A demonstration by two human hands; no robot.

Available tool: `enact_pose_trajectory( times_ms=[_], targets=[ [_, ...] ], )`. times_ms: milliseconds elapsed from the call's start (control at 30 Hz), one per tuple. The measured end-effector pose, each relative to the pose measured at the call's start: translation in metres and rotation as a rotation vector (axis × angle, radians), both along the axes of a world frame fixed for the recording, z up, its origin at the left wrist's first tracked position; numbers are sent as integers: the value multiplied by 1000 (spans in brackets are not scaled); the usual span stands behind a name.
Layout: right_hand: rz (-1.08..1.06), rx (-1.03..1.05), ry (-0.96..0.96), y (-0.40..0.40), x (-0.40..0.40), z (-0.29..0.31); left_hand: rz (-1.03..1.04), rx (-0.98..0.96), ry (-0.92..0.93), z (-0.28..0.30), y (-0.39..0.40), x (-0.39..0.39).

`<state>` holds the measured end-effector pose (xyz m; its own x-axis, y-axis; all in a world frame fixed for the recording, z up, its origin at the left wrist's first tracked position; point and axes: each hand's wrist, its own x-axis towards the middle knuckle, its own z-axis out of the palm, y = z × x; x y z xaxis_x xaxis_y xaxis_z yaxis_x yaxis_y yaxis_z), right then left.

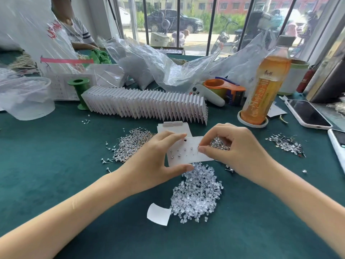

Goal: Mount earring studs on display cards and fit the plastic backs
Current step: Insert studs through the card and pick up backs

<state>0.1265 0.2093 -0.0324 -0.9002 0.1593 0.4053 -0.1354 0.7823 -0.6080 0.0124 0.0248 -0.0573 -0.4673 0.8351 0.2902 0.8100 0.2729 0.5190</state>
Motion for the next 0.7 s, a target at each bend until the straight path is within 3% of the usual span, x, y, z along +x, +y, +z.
enact_pose_trajectory(
  times_ms=[700],
  targets=[
    [70,343,199,-17,4,-11,-31,10,-63,0,-2,6]
  ],
)
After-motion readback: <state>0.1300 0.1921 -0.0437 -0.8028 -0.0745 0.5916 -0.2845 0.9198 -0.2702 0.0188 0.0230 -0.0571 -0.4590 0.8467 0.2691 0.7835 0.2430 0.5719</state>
